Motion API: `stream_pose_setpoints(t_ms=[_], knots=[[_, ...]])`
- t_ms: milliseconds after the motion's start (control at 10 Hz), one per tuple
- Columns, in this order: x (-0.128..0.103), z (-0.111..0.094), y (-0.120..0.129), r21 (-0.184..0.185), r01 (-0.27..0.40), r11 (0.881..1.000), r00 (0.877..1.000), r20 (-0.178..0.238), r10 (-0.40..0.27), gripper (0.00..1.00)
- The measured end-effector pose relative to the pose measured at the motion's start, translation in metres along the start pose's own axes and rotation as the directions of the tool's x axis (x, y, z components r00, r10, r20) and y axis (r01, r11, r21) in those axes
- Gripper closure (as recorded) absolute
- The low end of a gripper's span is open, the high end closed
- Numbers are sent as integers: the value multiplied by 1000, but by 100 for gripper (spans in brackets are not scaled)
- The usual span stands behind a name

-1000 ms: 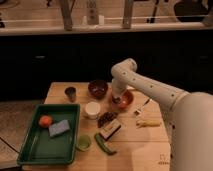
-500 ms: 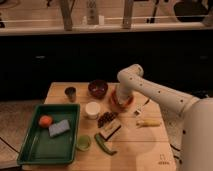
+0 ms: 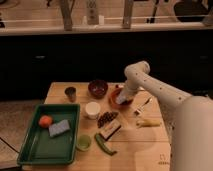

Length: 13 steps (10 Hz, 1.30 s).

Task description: Wipe red bowl with towel

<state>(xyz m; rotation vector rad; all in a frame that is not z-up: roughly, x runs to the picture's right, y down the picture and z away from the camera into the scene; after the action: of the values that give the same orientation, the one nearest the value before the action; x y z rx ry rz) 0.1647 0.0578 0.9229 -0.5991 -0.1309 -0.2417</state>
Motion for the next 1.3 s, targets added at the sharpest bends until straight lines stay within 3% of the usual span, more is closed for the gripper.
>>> stream_pose_setpoints(t_ms=[400,1300], knots=[[-11,2,-32,-11,14,1000,999,35,-13,96],[-7,3,-30,-17,11,1000,1000,29,-11,96]])
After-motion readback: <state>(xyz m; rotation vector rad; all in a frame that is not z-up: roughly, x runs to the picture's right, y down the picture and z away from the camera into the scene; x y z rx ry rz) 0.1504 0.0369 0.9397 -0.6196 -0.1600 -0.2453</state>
